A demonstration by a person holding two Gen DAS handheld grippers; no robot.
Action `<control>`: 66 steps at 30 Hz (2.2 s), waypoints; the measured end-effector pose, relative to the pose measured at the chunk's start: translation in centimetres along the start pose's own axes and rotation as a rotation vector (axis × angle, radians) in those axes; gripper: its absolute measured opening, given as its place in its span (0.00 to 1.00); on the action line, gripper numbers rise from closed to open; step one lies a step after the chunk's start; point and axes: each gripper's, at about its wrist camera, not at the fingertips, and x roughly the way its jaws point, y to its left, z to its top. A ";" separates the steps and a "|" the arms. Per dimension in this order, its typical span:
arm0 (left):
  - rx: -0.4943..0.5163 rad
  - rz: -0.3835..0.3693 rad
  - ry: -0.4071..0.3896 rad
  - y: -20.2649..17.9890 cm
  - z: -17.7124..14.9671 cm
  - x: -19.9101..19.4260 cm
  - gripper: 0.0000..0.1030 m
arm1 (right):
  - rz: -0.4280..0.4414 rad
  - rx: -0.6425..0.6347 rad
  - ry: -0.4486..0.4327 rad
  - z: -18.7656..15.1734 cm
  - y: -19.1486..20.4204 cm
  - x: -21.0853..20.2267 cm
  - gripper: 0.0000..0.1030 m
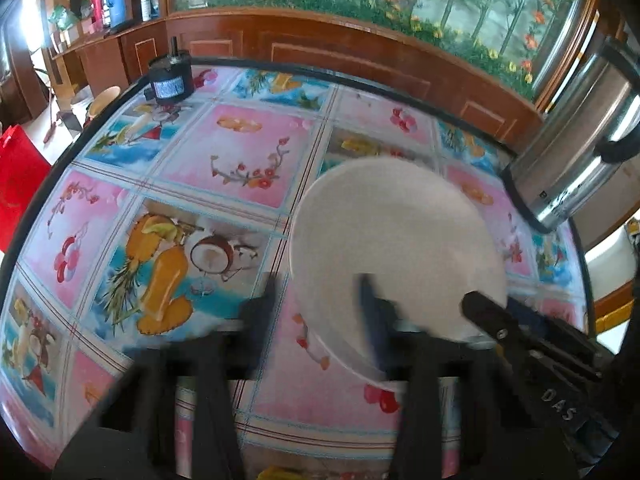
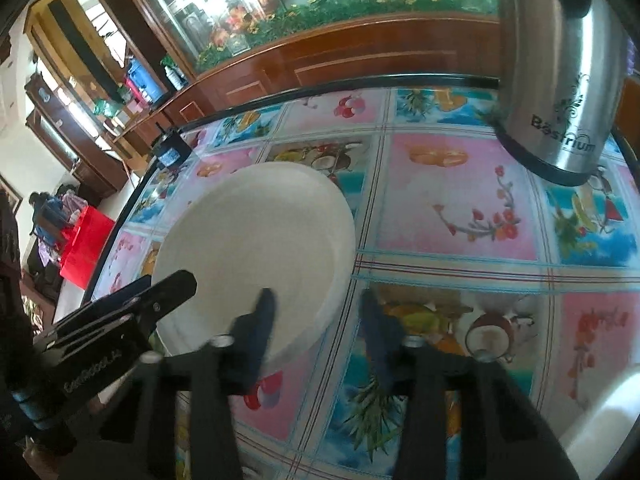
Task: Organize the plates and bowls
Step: 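Move the left tool to the white plate by the kettle and grip its rim, then lift the white plate with the left tool and carry it away from the kettle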
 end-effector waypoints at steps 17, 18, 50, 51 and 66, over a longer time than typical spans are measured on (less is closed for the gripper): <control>0.014 -0.030 0.092 1.1 -2.7 -1.6 0.12 | 0.061 0.005 0.031 -2.4 -0.4 -1.9 0.26; 0.015 -0.029 0.099 1.2 -2.9 -1.7 0.12 | 0.055 0.010 0.031 -2.4 -0.6 -1.7 0.26; 0.066 -0.065 0.173 3.5 -10.2 -6.8 0.12 | -0.044 -0.140 0.163 -8.5 4.0 -4.9 0.62; 0.068 -0.065 0.173 3.5 -10.2 -6.9 0.12 | -0.047 -0.148 0.176 -8.6 4.1 -4.7 0.62; 0.061 -0.082 0.184 3.7 -10.5 -6.8 0.12 | -0.114 -0.238 0.184 -9.1 5.0 -4.3 0.18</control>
